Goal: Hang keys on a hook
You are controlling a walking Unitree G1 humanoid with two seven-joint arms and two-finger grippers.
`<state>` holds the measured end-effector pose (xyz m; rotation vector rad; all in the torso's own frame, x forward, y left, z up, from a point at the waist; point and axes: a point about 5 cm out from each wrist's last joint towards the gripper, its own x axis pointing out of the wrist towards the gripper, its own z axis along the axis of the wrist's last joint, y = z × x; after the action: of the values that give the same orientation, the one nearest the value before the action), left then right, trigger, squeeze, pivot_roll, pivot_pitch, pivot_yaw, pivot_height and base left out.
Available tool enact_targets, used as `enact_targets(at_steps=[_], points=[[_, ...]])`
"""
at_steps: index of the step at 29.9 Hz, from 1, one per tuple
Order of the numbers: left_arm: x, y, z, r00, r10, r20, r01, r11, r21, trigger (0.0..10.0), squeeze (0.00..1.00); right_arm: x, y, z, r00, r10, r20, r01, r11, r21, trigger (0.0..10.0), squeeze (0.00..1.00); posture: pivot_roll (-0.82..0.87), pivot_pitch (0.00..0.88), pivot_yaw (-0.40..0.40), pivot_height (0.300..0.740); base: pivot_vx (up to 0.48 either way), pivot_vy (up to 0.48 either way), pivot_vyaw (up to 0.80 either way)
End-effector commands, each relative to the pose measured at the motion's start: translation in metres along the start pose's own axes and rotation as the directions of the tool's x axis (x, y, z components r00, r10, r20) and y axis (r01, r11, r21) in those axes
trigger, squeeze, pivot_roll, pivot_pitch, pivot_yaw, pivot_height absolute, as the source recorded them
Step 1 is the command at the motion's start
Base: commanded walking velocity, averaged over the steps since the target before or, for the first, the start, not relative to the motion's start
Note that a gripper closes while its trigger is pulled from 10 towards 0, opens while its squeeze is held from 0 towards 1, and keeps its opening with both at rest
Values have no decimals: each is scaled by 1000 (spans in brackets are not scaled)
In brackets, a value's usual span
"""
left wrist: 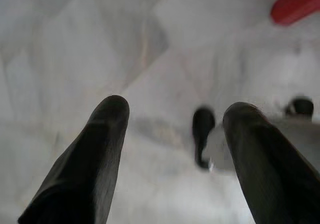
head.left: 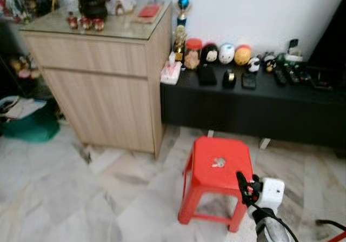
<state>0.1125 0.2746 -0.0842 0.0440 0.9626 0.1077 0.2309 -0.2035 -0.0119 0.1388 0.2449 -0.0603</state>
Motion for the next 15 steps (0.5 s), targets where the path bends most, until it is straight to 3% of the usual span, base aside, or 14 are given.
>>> enact_targets(at_steps=[1, 7, 15], points=[[-1, -4, -8, 1000, -13, -25, 13, 1000, -4, 10000, 0, 0, -5, 3, 1000, -17, 7, 17, 1000, 4, 10000, 0, -10, 0, -45, 740, 304, 0, 0], [-1, -4, -8, 1000, -9, -26, 9, 1000, -3, 10000, 0, 0, -6, 4, 1000, -13, 9, 13, 1000, 5, 10000, 0, -9, 0, -46, 740, 296, 0, 0], [-1, -1, -2, 999, 24, 32, -24, 1000, -16, 10000, 0, 1, -6, 6, 999, -37, 26, 37, 999, 15, 10000, 0, -17, 0, -41, 740, 0, 0, 0]])
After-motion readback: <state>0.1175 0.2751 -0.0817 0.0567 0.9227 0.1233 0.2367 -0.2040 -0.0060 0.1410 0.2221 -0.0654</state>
